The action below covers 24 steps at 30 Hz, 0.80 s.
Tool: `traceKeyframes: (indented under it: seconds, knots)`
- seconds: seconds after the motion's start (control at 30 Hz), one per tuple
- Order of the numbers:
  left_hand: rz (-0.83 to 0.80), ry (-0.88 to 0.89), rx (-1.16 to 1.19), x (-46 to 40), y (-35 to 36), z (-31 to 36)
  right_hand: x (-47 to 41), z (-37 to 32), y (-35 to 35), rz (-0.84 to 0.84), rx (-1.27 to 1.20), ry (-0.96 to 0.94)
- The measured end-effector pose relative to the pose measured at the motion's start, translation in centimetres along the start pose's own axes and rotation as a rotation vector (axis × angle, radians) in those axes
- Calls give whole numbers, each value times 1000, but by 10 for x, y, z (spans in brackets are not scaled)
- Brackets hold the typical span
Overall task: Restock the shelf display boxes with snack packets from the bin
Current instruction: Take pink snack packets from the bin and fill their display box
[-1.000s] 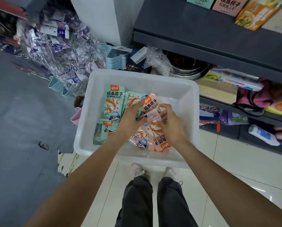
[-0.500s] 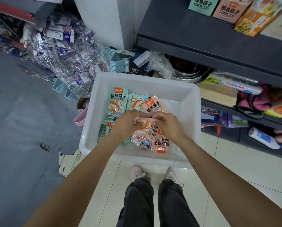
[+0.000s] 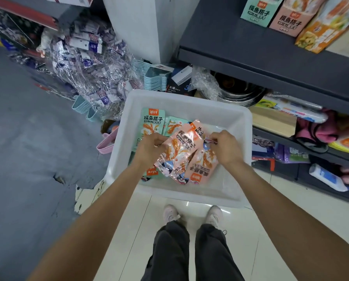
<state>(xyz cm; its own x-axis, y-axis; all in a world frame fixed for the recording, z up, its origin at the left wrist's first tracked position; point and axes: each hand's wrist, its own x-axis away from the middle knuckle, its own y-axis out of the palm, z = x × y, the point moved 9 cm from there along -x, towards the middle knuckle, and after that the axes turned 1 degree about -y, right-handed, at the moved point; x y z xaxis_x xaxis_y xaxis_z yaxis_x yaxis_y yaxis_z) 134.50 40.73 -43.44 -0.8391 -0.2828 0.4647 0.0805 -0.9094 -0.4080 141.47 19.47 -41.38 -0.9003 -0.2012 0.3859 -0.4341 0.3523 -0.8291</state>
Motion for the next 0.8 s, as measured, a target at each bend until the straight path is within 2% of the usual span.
traceKeyframes:
  seconds: [0.17,0.27,0.4,0.5,0.7,0.8]
  knots:
    - [83,-121,361,7,-14,21,12,4,-60,223,-274,35]
    - [26,-189,473,6,-4,48,19,7,-92,330,-485,41]
    - [-73,-166,523,2,18,100,21,19,-132,411,-862,56]
    - [-35,-116,473,-4,33,145,10,26,-157,362,-999,22]
    - [-90,-37,679,-18,84,232,-18,64,-213,256,-1093,-9]
    - [-38,-3,713,-22,110,267,-36,88,-251,258,-1109,-19]
